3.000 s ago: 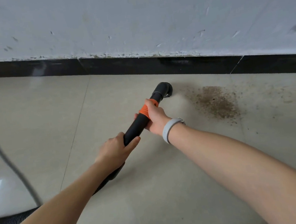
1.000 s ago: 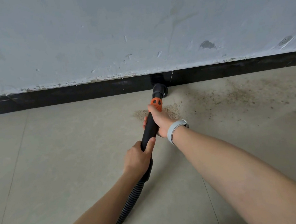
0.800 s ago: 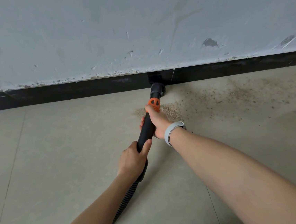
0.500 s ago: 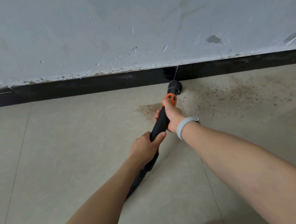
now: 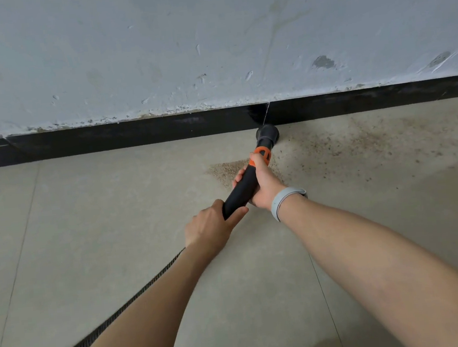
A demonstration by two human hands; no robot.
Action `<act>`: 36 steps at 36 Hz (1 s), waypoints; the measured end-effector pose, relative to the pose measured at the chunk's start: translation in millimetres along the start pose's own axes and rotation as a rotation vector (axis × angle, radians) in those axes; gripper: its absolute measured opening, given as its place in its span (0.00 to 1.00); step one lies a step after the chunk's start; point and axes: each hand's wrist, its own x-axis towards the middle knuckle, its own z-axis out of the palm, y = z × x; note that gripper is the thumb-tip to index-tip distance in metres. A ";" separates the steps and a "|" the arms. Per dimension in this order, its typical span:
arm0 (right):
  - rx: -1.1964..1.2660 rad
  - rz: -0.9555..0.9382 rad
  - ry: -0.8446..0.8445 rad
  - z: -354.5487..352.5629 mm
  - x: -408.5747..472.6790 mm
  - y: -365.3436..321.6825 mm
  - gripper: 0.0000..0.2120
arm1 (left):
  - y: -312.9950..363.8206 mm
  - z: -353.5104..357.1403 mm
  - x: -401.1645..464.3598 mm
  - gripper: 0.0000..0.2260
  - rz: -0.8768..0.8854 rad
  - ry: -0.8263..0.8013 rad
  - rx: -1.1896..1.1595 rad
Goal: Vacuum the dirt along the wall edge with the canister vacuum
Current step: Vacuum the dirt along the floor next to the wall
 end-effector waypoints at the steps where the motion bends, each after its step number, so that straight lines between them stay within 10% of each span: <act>1: 0.016 0.005 -0.003 1.7 3.5 -1.8 0.17 | 0.8 -0.7 3.8 0.23 -0.005 0.008 0.017; 36: 0.027 -0.006 0.041 9.1 -45.7 42.8 0.15 | -31.9 -15.3 -45.5 0.23 0.036 0.037 0.019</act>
